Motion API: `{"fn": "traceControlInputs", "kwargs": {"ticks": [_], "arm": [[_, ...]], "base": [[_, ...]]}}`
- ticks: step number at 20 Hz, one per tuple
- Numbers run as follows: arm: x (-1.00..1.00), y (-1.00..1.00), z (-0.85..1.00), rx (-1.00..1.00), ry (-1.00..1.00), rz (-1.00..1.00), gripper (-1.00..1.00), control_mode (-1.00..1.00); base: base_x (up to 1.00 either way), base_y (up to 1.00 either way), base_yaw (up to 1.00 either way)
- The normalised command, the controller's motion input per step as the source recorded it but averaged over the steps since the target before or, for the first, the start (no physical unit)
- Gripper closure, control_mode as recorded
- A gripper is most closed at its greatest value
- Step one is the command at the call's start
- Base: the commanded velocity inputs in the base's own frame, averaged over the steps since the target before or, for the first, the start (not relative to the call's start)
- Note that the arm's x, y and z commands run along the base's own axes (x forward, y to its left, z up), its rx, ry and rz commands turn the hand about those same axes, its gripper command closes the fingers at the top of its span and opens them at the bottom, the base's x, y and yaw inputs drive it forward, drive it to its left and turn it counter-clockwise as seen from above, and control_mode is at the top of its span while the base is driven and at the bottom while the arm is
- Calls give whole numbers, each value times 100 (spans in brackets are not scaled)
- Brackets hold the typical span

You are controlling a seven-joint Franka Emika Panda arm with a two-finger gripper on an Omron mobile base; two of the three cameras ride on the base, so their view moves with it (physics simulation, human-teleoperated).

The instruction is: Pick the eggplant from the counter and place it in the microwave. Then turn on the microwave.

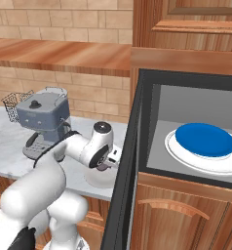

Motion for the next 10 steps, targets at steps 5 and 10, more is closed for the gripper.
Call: {"fn": "traceControlInputs", "kwargs": {"ticks": [5,10], "arm": [[-33,17,45,0,0,0,100,-100],[-37,14,43,0,0,0,100,-100]], "base": [[0,0,0],[0,0,0]]}}
